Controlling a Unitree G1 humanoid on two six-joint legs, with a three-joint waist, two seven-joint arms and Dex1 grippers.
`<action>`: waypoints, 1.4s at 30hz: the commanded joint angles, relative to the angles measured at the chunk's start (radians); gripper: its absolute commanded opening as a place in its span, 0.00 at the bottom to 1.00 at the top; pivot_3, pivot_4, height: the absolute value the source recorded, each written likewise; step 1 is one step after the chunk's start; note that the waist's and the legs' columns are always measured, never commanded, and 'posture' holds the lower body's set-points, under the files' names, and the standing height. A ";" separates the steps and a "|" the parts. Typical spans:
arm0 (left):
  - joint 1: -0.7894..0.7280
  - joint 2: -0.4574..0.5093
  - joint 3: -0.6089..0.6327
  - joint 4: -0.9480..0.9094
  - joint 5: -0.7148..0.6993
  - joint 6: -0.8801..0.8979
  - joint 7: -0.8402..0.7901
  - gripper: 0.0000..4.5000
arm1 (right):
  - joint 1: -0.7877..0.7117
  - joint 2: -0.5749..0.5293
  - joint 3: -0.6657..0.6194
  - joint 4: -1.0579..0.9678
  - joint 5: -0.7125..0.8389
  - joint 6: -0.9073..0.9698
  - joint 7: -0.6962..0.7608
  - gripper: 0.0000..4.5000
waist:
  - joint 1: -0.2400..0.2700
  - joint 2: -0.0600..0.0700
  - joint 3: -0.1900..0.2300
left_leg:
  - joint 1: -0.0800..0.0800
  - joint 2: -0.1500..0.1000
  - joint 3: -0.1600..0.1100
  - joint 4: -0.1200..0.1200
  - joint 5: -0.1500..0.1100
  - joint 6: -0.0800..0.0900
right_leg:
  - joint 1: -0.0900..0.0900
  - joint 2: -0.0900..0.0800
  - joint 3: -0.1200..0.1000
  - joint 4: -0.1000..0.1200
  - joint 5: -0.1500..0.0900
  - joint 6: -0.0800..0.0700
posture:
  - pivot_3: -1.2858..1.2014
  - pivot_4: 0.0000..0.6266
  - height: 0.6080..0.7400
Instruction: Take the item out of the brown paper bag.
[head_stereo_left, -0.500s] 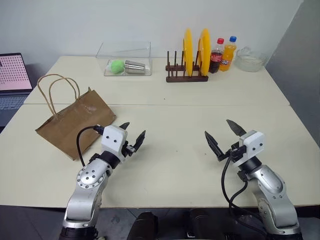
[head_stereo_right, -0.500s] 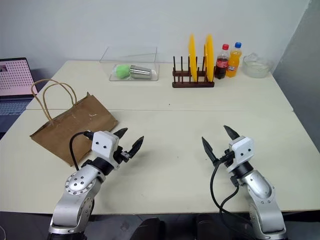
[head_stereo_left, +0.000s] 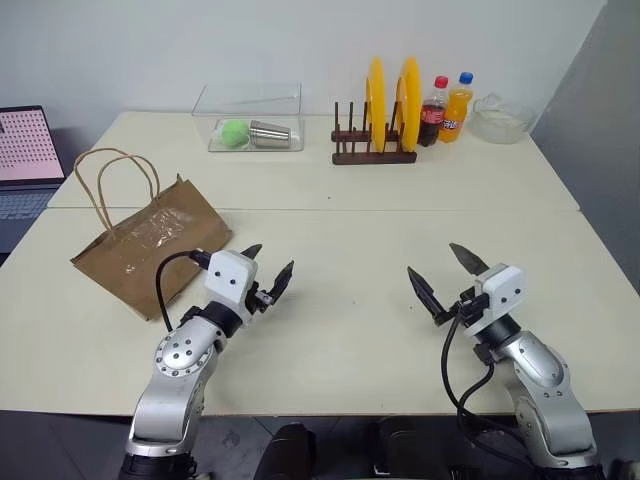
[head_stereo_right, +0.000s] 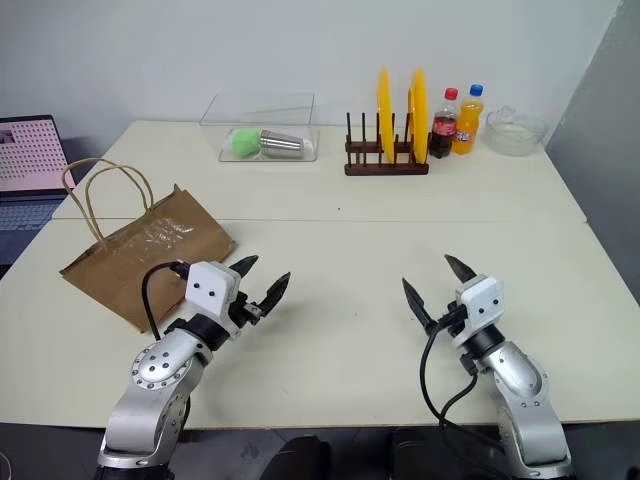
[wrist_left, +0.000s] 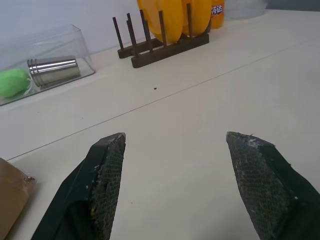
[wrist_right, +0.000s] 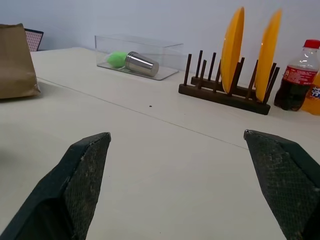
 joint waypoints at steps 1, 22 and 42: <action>-0.015 -0.010 0.003 -0.043 0.016 -0.013 0.034 0.75 | -0.013 -0.011 -0.001 -0.009 -0.006 -0.028 0.013 1.00 | 0.000 0.000 0.000 | 0.000 0.000 0.000 0.000 0.000 0.000 | 0.000 0.000 0.000 0.000 0.000 0.000 | 0.52 0.24 1.00; 0.029 0.053 0.425 -0.144 -0.243 0.129 0.083 0.75 | -0.380 -0.126 0.102 -0.042 0.299 0.268 0.353 1.00 | -0.001 0.000 0.000 | 0.000 0.000 -0.002 0.000 0.000 0.000 | 0.000 0.000 -0.002 0.000 0.000 0.000 | 0.52 0.24 1.00; -0.436 0.741 0.466 0.853 -0.403 0.229 -0.527 0.75 | -0.550 -0.195 0.126 -0.082 0.382 0.403 0.466 1.00 | 0.001 -0.002 0.001 | -0.002 0.000 -0.005 0.000 0.000 0.000 | -0.001 -0.001 -0.006 -0.002 0.000 -0.001 | 0.52 0.24 1.00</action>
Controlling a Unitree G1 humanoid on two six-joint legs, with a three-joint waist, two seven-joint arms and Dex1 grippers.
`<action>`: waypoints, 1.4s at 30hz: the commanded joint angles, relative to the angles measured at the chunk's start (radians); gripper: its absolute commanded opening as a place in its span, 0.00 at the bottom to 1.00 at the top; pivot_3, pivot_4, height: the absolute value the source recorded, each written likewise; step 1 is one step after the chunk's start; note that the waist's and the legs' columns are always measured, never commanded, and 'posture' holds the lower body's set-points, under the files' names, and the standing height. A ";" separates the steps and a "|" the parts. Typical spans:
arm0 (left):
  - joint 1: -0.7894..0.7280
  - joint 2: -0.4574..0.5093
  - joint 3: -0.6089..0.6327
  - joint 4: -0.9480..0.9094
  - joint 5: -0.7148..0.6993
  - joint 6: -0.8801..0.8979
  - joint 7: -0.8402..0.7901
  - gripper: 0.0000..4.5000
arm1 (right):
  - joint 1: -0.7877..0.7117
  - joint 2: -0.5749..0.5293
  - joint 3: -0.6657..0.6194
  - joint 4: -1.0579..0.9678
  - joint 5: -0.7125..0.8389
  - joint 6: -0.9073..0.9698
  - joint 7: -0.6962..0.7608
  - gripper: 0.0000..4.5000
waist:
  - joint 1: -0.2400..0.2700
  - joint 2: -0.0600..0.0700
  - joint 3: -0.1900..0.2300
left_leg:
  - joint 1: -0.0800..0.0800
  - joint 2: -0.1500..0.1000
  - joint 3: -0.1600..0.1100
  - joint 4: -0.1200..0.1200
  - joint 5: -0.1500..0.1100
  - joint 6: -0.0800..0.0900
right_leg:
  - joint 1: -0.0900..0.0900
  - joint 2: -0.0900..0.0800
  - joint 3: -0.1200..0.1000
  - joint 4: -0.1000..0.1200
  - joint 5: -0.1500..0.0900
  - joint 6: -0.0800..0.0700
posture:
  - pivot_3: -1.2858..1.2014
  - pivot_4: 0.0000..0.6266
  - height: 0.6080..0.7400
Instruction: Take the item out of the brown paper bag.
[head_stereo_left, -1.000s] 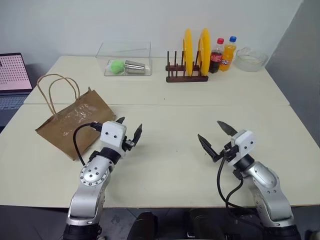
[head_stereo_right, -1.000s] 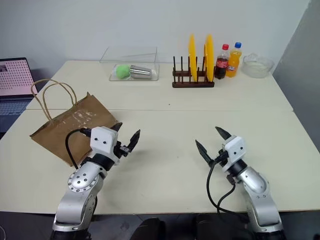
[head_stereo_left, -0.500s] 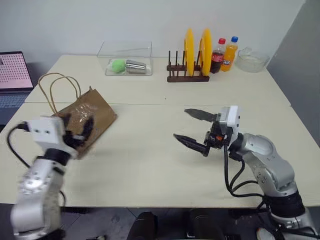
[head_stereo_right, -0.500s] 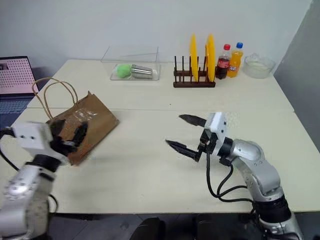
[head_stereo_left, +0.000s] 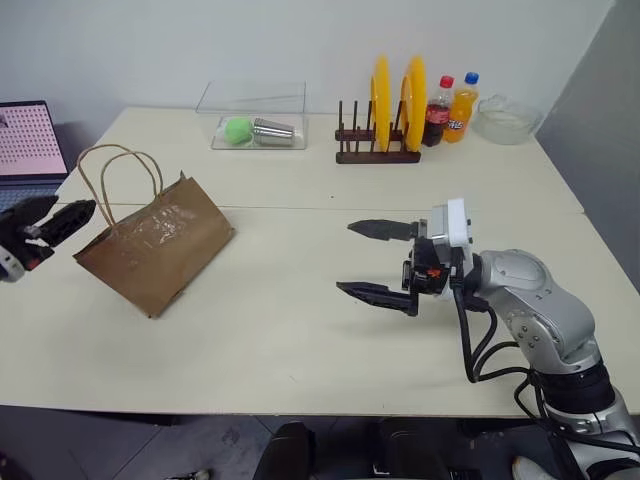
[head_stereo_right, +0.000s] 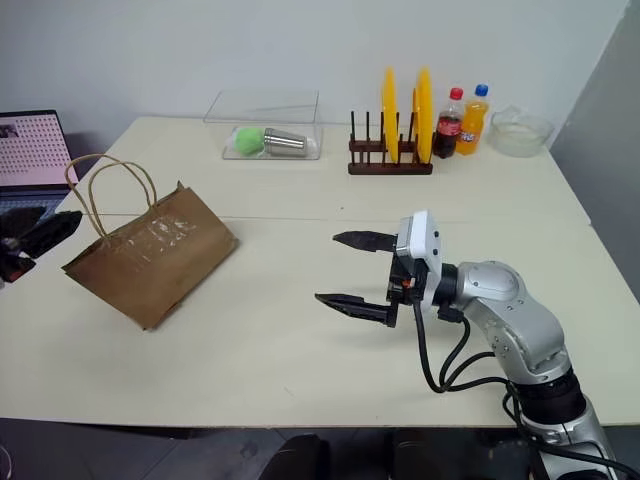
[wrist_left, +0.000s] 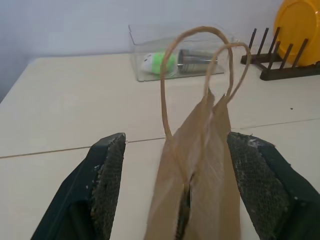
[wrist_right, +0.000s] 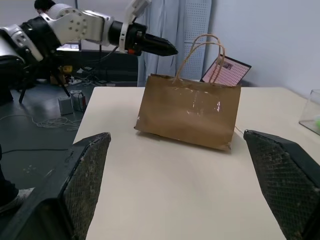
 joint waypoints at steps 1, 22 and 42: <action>-0.140 0.054 -0.105 0.191 0.079 -0.088 -0.098 0.75 | -0.019 -0.008 -0.021 -0.055 0.002 0.003 -0.016 1.00 | -0.003 -0.001 0.000 | 0.000 0.000 0.000 0.000 0.000 0.000 | -0.001 0.000 0.000 0.000 0.000 0.000 | 0.52 0.24 1.00; -0.622 0.032 -0.341 0.672 0.323 -0.368 -0.276 0.62 | 0.012 -0.055 -0.027 -0.108 -0.001 0.022 -0.058 1.00 | -0.008 -0.002 0.000 | -0.005 0.000 0.002 0.001 0.000 0.000 | -0.006 0.000 0.001 0.002 0.001 0.000 | 0.52 0.24 1.00; -0.911 -0.091 -0.447 0.706 0.415 -0.448 -0.439 0.00 | 0.104 -0.079 -0.057 -0.180 -0.021 0.045 -0.132 1.00 | -0.004 -0.005 0.001 | -0.007 0.000 0.002 0.002 0.000 0.000 | -0.006 0.000 0.001 0.002 0.001 0.000 | 0.52 0.24 1.00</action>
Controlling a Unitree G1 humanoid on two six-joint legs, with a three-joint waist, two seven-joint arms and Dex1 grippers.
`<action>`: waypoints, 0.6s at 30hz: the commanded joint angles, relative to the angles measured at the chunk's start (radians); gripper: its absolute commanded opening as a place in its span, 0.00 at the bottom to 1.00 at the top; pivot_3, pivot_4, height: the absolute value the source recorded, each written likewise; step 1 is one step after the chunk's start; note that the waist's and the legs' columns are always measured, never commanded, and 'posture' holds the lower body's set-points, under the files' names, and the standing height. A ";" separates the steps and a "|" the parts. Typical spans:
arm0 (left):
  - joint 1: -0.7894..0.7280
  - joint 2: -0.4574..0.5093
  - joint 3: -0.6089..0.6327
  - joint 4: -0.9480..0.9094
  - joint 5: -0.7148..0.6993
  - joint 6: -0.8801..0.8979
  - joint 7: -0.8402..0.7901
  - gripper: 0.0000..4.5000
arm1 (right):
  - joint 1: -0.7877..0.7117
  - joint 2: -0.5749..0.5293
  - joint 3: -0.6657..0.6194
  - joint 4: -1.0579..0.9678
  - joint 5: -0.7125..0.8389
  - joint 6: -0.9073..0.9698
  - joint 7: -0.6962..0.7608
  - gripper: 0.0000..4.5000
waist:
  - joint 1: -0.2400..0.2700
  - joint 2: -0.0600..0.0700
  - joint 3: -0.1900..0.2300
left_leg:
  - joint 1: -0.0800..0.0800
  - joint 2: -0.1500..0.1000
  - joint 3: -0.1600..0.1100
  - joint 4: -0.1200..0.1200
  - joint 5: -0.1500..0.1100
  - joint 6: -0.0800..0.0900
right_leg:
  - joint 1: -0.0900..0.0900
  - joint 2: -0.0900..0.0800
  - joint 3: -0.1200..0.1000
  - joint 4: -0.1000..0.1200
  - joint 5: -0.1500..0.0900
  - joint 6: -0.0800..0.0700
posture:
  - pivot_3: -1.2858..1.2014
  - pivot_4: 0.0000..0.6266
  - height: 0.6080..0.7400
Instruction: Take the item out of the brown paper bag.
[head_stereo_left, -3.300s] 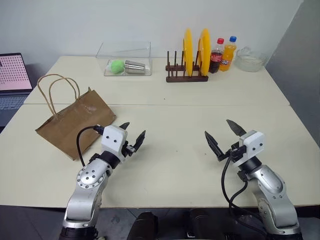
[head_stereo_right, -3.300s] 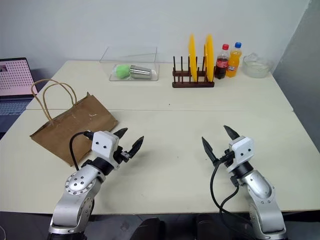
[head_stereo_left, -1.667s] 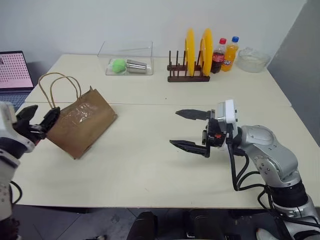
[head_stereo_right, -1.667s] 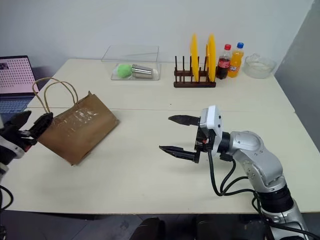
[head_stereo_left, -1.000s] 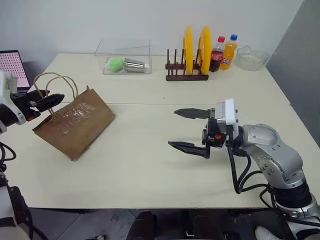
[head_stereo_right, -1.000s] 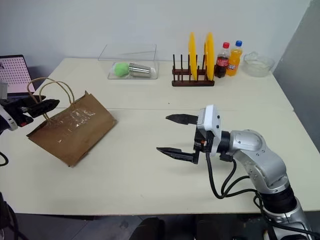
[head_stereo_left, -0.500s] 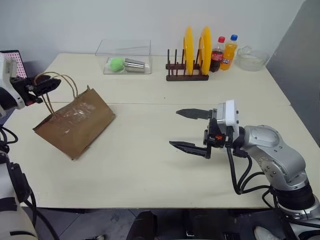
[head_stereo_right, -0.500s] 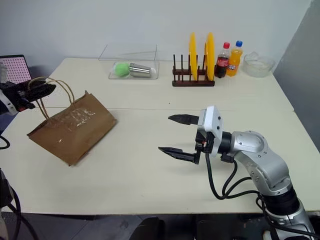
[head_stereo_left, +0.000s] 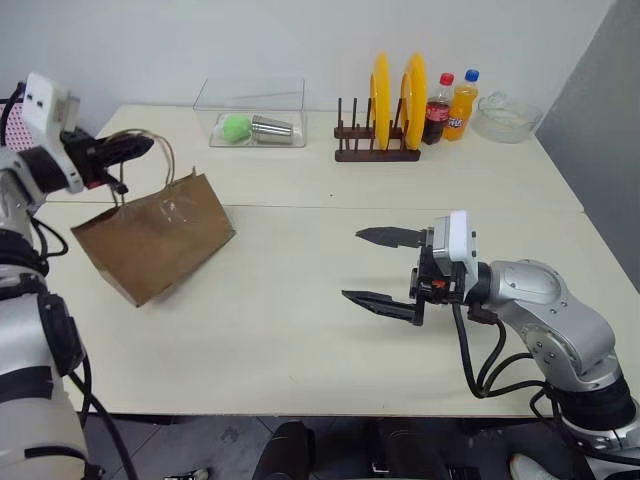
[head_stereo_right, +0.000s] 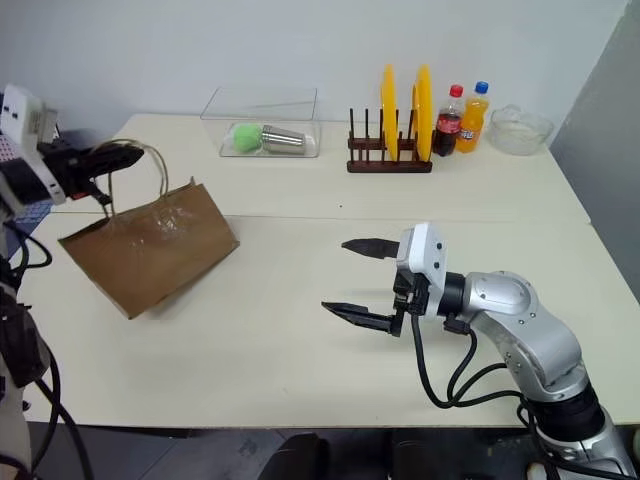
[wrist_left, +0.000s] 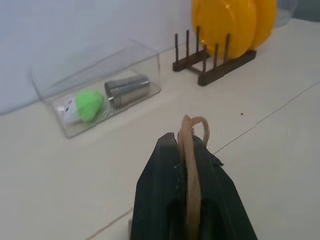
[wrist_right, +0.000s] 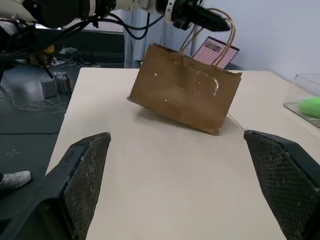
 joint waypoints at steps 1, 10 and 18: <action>-0.093 -0.017 -0.015 -0.044 0.006 -0.031 -0.050 0.00 | 0.033 -0.008 -0.051 -0.066 0.002 0.009 -0.050 1.00 | 0.000 0.000 0.000 | 0.000 0.000 0.000 0.000 0.000 0.000 | 0.000 0.000 0.000 0.000 0.000 0.000 | 0.52 0.24 1.00; -0.275 -0.190 -0.099 0.059 0.078 -0.126 -0.118 0.00 | 0.172 -0.028 -0.140 -0.186 0.017 0.094 -0.192 1.00 | 0.001 -0.002 0.001 | -0.004 0.000 -0.001 0.001 0.000 0.000 | -0.002 0.000 -0.002 0.000 0.000 0.000 | 0.52 0.24 1.00; -0.366 -0.336 -0.108 0.173 0.128 -0.199 -0.085 0.00 | 0.237 -0.019 -0.176 -0.243 0.008 0.130 -0.277 1.00 | -0.009 -0.002 0.001 | -0.005 0.000 -0.001 0.001 0.000 0.000 | -0.002 0.001 -0.001 0.000 0.000 0.000 | 0.52 0.24 1.00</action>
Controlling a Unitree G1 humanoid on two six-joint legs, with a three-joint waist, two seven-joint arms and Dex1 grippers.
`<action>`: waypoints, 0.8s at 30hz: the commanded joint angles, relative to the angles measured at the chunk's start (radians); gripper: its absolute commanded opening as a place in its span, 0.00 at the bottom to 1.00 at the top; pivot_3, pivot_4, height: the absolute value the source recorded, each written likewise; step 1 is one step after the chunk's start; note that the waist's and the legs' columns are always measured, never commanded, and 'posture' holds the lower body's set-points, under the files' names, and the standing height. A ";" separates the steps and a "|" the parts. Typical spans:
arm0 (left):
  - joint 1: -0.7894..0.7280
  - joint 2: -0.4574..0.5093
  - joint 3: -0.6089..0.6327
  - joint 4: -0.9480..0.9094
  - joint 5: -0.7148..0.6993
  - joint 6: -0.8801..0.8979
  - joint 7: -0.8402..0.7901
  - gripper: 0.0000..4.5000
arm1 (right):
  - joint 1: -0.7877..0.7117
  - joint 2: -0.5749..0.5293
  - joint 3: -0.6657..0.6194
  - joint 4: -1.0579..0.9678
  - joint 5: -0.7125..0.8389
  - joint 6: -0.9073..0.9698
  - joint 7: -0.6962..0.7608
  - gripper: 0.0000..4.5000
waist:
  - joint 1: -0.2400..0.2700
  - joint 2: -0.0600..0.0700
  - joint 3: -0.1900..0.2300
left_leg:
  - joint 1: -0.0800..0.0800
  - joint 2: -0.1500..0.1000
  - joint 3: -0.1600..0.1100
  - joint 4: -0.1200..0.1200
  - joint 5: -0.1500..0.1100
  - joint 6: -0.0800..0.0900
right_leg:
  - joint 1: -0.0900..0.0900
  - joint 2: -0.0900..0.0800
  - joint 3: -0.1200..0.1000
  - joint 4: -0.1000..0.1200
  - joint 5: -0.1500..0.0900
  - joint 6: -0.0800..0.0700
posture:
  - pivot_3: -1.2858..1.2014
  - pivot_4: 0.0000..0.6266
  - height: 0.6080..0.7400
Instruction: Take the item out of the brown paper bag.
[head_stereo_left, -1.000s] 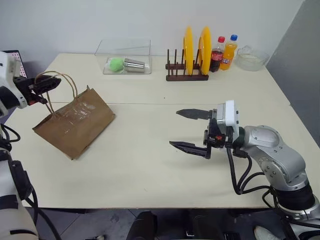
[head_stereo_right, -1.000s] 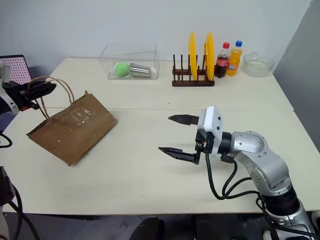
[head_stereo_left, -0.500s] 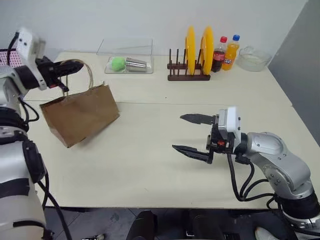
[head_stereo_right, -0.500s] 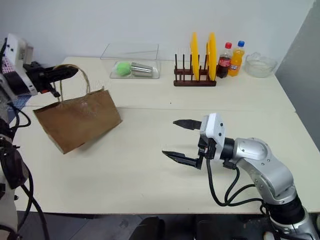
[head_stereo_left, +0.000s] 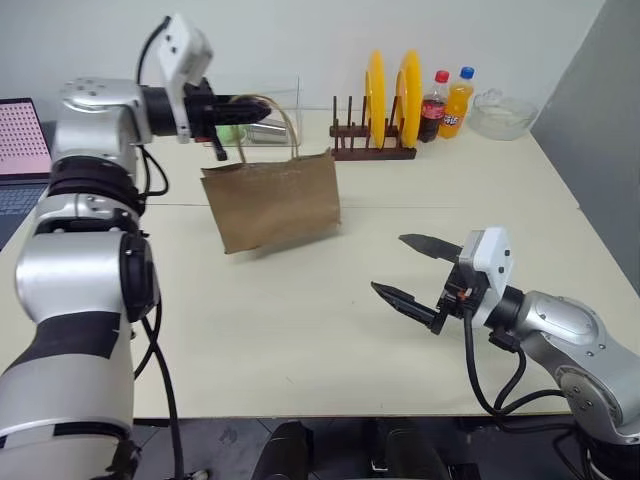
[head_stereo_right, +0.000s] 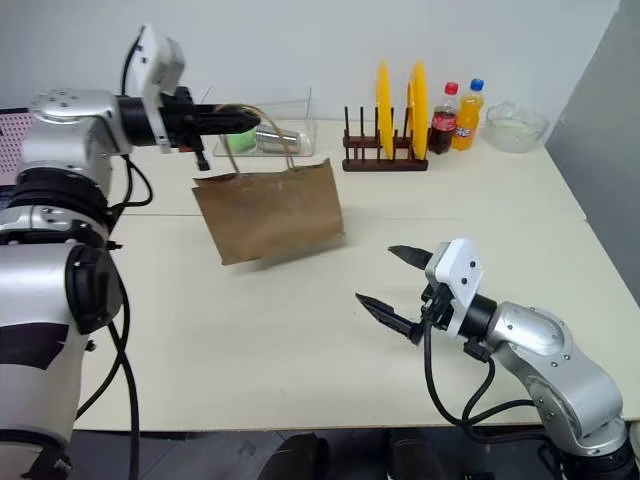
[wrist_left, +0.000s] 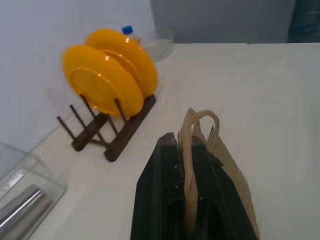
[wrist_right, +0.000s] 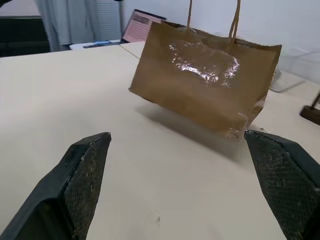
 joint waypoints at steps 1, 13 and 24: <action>-0.072 -0.039 0.006 0.019 0.015 -0.053 0.032 0.00 | 0.027 0.005 -0.033 -0.058 0.001 -0.003 -0.039 1.00 | -0.001 0.000 0.000 | 0.000 0.000 0.000 0.000 0.000 0.000 | 0.000 0.000 0.000 0.000 0.000 0.000 | 0.52 0.24 1.00; -0.134 -0.201 0.009 0.076 0.074 -0.114 0.108 0.00 | 0.137 0.016 -0.054 -0.159 -0.003 0.008 -0.156 1.00 | 0.003 -0.001 0.001 | -0.001 0.000 0.000 0.001 0.000 0.000 | 0.000 0.000 0.000 0.000 0.000 0.000 | 0.52 0.24 1.00; -0.096 -0.253 -0.032 0.094 0.165 -0.170 0.138 0.00 | 0.174 0.020 -0.043 -0.200 -0.004 0.018 -0.204 1.00 | 0.003 -0.001 0.001 | 0.000 -0.001 0.000 0.001 0.000 0.000 | 0.000 0.000 0.000 0.001 0.000 0.001 | 0.52 0.24 1.00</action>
